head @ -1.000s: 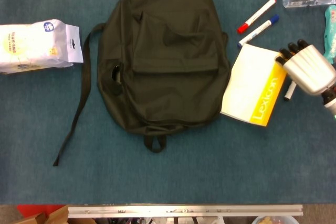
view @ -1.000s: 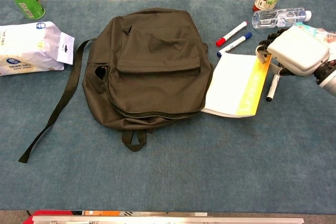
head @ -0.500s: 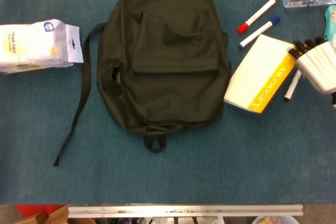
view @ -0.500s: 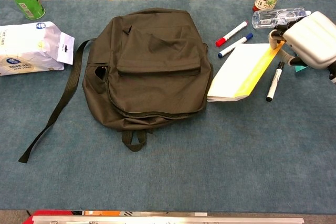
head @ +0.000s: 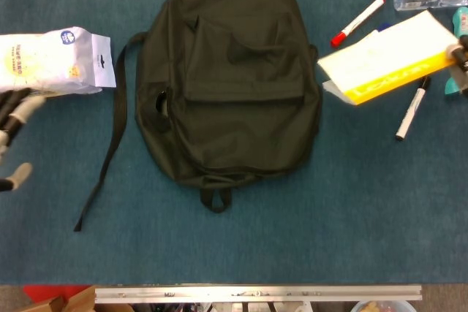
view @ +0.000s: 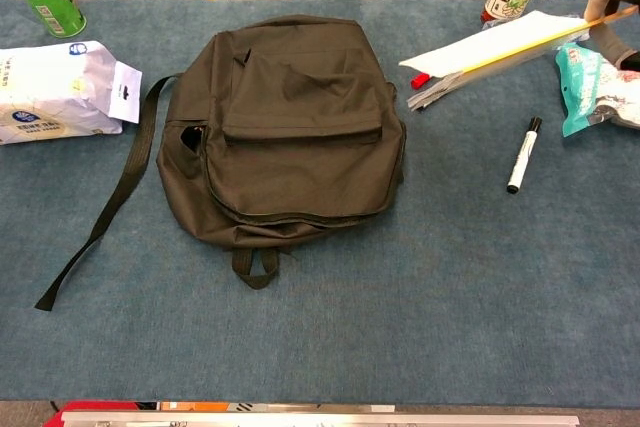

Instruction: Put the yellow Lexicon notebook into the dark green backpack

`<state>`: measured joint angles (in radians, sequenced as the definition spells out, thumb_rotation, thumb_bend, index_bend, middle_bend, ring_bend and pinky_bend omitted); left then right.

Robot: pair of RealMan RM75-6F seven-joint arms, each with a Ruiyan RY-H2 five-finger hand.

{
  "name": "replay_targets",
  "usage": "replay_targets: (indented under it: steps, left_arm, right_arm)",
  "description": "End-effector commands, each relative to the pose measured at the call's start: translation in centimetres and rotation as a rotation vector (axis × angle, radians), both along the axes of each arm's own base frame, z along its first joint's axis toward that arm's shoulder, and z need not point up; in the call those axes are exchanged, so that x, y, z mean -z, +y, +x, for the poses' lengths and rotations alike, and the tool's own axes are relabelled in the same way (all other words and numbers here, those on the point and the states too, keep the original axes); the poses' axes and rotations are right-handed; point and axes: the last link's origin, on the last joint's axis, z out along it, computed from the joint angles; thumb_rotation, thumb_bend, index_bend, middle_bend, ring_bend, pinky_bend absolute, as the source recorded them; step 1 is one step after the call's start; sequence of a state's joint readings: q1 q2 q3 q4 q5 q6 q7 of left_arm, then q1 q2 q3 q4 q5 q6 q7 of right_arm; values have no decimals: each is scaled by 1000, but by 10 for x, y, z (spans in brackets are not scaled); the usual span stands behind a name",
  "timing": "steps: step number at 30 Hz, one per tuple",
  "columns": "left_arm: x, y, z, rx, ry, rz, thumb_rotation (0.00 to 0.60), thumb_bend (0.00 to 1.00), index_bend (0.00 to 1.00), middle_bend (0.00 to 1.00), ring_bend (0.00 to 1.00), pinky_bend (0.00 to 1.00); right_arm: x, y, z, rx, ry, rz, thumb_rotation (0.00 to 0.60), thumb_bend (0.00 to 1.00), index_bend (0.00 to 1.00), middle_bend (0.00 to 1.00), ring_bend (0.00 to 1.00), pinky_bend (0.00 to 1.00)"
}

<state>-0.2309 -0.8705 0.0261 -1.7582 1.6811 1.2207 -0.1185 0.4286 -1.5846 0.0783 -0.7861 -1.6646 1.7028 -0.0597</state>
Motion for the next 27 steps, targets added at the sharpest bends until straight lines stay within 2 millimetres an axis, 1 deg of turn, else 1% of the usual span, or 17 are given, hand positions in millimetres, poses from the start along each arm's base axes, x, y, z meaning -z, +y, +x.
replay_targets:
  steps: [1,7,13,17,21,27]
  left_arm:
    - [10,6,10,60,27,-55,600,257,83,51,53,57]
    - [32,13,31,179,56,-154,600,257,93,61,53,57]
    - [59,16,51,304,69,-231,600,257,110,75,55,57]
    - [82,23,61,333,46,-273,600,258,139,87,56,57]
    - [105,32,69,358,41,-316,600,258,145,97,60,57]
    - [134,45,83,408,70,-343,600,258,151,104,63,57]
  right_arm:
    - [-19,4,3,-9,-32,-59,600,373,857,727,648,690]
    - [-45,12,7,-24,-62,-123,600,374,859,730,650,692]
    - [-64,21,8,-16,-81,-161,600,373,861,732,654,697]
    - [-70,27,8,-10,-91,-169,600,372,861,732,660,702]
    - [-75,33,7,-11,-99,-177,600,373,863,733,660,703]
    - [-79,39,5,-9,-110,-177,600,371,865,734,660,703]
